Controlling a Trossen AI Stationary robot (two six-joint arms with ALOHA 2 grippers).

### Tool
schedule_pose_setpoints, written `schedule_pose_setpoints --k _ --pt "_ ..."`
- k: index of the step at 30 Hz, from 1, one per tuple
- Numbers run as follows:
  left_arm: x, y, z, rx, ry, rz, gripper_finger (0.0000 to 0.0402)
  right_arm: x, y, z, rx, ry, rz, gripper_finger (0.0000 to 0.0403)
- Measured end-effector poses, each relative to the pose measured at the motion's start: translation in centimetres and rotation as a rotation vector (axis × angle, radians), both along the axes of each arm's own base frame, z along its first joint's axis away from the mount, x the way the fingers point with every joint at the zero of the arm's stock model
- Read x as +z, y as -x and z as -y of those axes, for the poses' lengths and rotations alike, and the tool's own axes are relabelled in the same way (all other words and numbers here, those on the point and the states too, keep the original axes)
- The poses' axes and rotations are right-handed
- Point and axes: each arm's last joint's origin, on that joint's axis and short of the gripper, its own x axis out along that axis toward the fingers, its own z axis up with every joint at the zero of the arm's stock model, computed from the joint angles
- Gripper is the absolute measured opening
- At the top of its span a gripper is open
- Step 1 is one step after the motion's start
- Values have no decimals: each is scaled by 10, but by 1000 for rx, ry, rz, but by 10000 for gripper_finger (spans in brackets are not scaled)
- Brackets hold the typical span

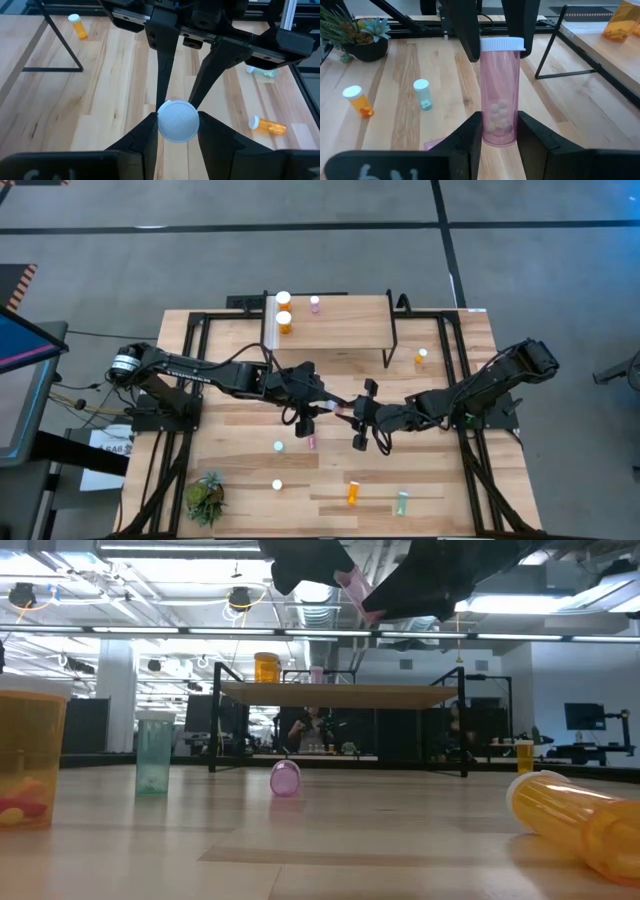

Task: Pick and place medicine bottles onto shelf by color
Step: Put the right pink pill bottle on the shelf aligned with the other pink pill bottle

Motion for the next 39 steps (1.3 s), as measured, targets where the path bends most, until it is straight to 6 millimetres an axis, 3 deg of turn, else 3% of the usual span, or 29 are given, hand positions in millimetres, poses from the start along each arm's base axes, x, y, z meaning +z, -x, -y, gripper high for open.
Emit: schedule_pose_setpoints --k 4,14,21,30,39 --pt "0 0 0 2 3 -5 106 0 0 0 -5 -11 0 138" --pt "-1 2 -1 4 1 -22 106 -1 1 0 -10 -18 -8 245" --pt "19 12 -16 96 -40 -97 106 3 12 6 -38 -32 -70 260" --pt "75 21 -60 261 -103 -132 106 12 18 10 -53 -56 -46 260" --pt "83 30 -132 410 -31 -192 106 9 17 10 -58 -62 -53 260"
